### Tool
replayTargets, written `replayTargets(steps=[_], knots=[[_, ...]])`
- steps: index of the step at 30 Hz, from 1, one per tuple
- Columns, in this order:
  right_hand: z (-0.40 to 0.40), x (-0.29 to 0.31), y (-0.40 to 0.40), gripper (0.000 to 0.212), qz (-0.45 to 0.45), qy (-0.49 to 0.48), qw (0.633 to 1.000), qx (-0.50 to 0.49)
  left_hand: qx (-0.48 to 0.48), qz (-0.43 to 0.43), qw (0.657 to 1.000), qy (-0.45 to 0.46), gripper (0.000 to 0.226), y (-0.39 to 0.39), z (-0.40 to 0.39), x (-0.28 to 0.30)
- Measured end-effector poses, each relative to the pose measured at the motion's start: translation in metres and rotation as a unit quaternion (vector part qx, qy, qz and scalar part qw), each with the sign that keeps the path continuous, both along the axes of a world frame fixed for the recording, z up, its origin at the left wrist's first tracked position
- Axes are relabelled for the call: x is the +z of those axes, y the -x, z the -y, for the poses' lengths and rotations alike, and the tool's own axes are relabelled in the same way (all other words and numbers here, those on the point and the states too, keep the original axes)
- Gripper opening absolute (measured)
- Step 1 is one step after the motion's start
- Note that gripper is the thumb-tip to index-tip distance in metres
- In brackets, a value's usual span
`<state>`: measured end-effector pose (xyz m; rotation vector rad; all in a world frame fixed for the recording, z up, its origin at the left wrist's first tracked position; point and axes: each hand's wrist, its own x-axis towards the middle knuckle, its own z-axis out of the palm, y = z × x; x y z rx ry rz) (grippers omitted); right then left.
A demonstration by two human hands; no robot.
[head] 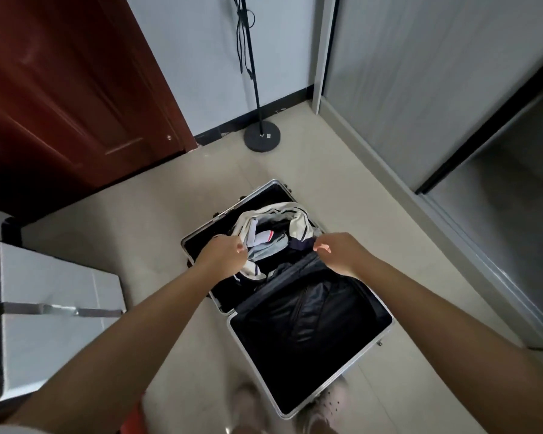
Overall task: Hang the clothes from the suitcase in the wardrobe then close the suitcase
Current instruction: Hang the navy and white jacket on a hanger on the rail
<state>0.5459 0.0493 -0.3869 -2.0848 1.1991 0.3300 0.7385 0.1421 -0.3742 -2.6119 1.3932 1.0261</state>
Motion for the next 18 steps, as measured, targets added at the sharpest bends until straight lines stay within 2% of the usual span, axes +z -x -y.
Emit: replayTargets(steps=[2, 5, 7, 9, 12, 15, 18], knots=[[0.006, -0.033, -0.015, 0.031, -0.017, -0.017, 1.0, 0.009, 0.012, -0.019, 1.0, -0.016, 0.015, -0.015, 0.009, -0.04], [0.004, -0.073, -0.021, 0.032, -0.05, -0.044, 0.998, 0.013, 0.025, -0.053, 0.997, -0.048, 0.022, -0.024, 0.019, -0.087], [0.008, -0.11, -0.035, 0.033, -0.063, -0.05, 0.997, 0.007, 0.034, -0.074, 0.995, -0.048, 0.016, -0.042, 0.033, -0.126], [0.012, -0.148, -0.056, 0.034, -0.08, -0.057, 0.995, -0.014, 0.021, -0.077, 0.994, -0.069, 0.028, -0.063, 0.045, -0.17], [0.011, -0.21, -0.093, 0.034, -0.11, -0.08, 0.99, -0.038, 0.015, -0.099, 0.99, -0.104, 0.029, -0.102, 0.048, -0.238], [0.006, -0.267, -0.133, 0.032, -0.118, -0.087, 0.988, -0.051, 0.055, -0.128, 0.983, -0.122, 0.021, -0.142, 0.041, -0.29], [-0.006, -0.32, -0.175, 0.028, -0.14, -0.097, 0.984, -0.047, 0.111, -0.165, 0.97, -0.141, 0.024, -0.183, 0.029, -0.333]])
